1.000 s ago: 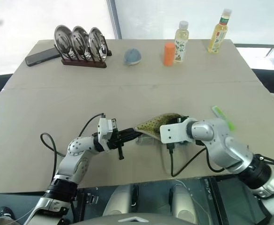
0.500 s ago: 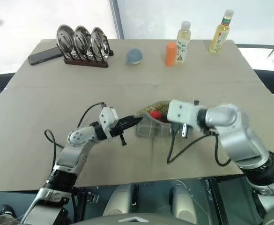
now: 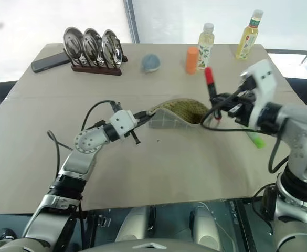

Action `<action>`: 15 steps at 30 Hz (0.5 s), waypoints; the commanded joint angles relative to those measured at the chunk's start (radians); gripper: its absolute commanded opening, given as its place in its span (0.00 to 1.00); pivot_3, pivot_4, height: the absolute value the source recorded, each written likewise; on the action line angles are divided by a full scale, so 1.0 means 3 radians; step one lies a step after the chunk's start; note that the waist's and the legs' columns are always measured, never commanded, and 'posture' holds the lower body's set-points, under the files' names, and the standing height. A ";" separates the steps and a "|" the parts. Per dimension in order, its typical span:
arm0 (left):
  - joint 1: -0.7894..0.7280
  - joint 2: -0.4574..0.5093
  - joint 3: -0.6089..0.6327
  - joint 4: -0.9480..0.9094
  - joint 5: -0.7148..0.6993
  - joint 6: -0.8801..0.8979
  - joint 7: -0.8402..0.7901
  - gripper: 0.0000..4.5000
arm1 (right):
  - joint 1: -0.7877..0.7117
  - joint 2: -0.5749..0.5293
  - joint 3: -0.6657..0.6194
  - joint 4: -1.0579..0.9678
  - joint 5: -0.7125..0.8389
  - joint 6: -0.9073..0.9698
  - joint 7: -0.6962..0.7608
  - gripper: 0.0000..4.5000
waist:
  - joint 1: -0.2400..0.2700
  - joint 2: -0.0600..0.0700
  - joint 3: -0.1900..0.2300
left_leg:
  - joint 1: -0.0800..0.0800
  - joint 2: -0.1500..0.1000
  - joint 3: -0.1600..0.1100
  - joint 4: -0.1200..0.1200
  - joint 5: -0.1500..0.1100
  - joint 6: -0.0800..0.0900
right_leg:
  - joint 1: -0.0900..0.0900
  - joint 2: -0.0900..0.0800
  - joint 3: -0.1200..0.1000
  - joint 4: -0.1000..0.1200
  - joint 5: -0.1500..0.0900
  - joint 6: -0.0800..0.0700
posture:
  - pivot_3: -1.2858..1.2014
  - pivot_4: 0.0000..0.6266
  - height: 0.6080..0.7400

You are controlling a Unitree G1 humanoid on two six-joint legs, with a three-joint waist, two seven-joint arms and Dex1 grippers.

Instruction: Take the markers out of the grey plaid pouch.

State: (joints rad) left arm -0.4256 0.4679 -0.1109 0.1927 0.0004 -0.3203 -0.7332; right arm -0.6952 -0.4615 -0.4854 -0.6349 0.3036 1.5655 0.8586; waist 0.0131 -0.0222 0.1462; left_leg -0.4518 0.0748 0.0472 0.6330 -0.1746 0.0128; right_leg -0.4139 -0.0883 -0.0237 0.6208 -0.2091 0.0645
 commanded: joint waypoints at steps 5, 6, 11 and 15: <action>0.0034 0.0131 0.0117 -0.0040 0.0040 -0.0017 0.0132 0.00 | -0.0209 0.0307 -0.0680 0.0354 0.0291 0.0163 -0.0403 0.04 | -0.0005 0.0001 0.0001 | 0.0001 0.0000 0.0001 -0.0004 0.0000 0.0000 | 0.0000 0.0000 0.0001 0.0000 0.0000 0.0000 | 0.52 0.24 1.00; 0.0036 0.0143 0.0131 -0.0031 0.0044 -0.0013 0.0144 0.00 | -0.0083 0.0242 -0.0588 0.0392 0.0268 0.0128 -0.0448 0.04 | 0.0003 0.0002 0.0001 | 0.0000 0.0000 0.0001 -0.0004 0.0000 0.0000 | 0.0000 0.0000 0.0000 0.0000 0.0000 0.0000 | 0.52 0.24 1.00; 0.0084 0.0212 0.0213 0.0013 0.0016 0.0003 0.0193 0.00 | 0.1127 -0.0480 0.0595 0.0855 -0.0159 -0.1014 -0.0553 0.04 | 0.0006 -0.0003 -0.0002 | -0.0003 -0.0007 0.0000 -0.0008 0.0000 0.0001 | 0.0002 -0.0005 0.0001 -0.0005 0.0000 0.0000 | 0.52 0.24 1.00; 0.0139 0.0198 0.0223 0.0013 -0.0003 -0.0017 0.0192 0.00 | 0.1263 -0.0563 0.1024 0.1567 -0.0346 -0.1703 -0.0639 0.04 | -0.0062 0.0005 0.0001 | 0.0009 -0.0005 0.0011 -0.0007 0.0000 0.0003 | 0.0002 -0.0002 0.0015 -0.0002 -0.0001 0.0002 | 0.52 0.24 1.00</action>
State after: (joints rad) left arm -0.3935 0.5239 -0.0493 0.2087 0.0092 -0.3157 -0.6794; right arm -0.3118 -0.6118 -0.2041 -0.2305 0.2416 1.1347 0.6891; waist -0.0053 -0.0206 0.1463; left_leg -0.4470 0.0737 0.0497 0.6314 -0.1746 0.0135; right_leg -0.4113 -0.0877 -0.0191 0.6206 -0.2098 0.0658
